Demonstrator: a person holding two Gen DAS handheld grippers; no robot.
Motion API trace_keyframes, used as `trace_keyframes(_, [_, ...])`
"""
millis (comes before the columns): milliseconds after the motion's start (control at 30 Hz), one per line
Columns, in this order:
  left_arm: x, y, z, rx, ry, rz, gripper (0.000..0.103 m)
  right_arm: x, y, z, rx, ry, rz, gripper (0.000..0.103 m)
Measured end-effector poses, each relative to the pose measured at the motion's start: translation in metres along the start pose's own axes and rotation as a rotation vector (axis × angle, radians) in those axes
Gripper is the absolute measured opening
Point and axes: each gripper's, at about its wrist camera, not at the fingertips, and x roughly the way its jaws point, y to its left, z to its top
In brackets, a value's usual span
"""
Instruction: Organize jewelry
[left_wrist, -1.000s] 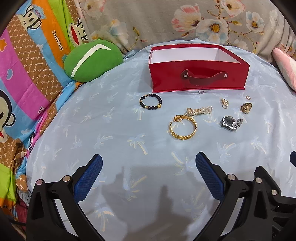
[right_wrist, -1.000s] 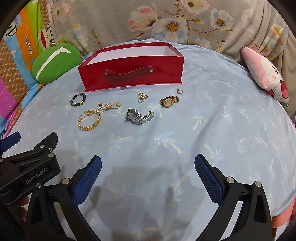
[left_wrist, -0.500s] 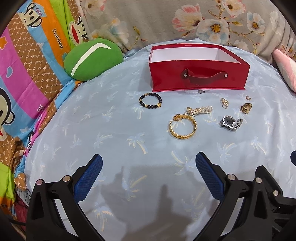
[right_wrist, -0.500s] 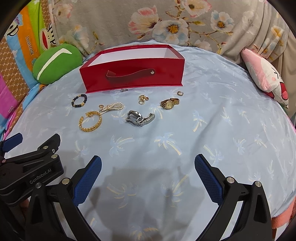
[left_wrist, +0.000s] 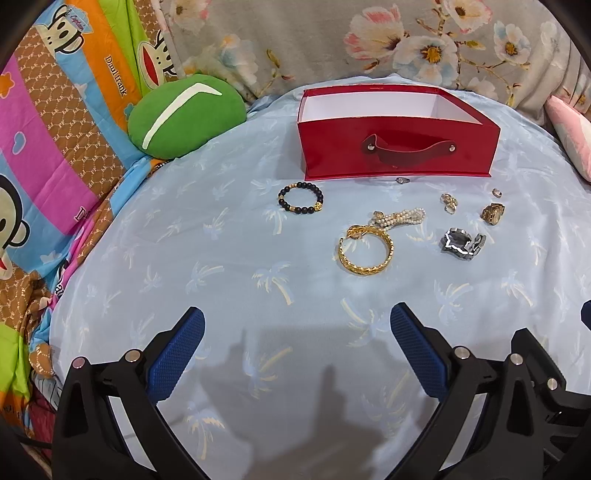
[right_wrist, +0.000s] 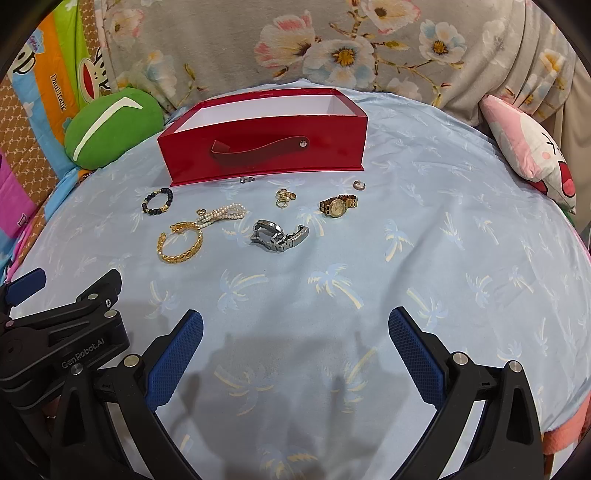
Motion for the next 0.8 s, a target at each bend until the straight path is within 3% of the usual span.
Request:
trace_keyframes(500, [0.006,0.003,0.0,0.002,0.013,-0.013,0.098,0.005,0.002,-0.001,-0.001,0.005,0.009,0.098])
trace_keyframes(800, [0.026,0.015,0.004,-0.049,0.045,-0.025,0.098,0.025,-0.014,0.006,0.016,0.009,-0.006,0.098])
